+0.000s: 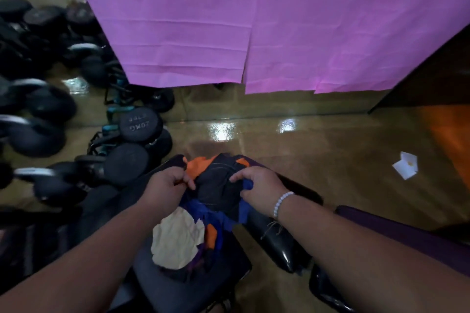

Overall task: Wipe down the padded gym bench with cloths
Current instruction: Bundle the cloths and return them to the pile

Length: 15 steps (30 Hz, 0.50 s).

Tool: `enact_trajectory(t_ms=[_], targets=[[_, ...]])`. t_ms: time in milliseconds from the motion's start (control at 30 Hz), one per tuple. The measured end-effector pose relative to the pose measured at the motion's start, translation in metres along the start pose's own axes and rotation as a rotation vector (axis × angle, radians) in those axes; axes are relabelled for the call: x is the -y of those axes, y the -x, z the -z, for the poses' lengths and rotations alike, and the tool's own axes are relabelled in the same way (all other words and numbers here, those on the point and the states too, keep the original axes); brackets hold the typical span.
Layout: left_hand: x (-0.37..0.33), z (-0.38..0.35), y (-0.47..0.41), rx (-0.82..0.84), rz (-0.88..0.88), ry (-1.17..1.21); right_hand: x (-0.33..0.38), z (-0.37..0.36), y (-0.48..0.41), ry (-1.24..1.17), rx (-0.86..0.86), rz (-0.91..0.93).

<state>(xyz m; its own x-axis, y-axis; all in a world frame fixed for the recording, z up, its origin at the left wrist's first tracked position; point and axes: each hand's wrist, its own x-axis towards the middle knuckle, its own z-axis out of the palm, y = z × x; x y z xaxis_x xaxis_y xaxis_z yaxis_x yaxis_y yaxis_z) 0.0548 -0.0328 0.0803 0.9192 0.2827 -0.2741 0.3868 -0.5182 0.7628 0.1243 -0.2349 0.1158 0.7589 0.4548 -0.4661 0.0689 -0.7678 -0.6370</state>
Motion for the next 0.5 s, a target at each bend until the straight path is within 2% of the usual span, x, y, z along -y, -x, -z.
enact_trajectory(t_ms=[167,333,500], targets=[[0.065,-0.012,-0.001,0.034,0.081,-0.062,-0.009,-0.056,-0.033,0.178,0.186,0.014],[0.125,-0.027,0.01,0.136,0.185,-0.246,-0.023,-0.107,-0.049,0.193,0.395,0.011],[0.152,-0.045,0.027,0.098,0.274,-0.37,-0.037,-0.142,-0.051,0.3,0.454,0.067]])
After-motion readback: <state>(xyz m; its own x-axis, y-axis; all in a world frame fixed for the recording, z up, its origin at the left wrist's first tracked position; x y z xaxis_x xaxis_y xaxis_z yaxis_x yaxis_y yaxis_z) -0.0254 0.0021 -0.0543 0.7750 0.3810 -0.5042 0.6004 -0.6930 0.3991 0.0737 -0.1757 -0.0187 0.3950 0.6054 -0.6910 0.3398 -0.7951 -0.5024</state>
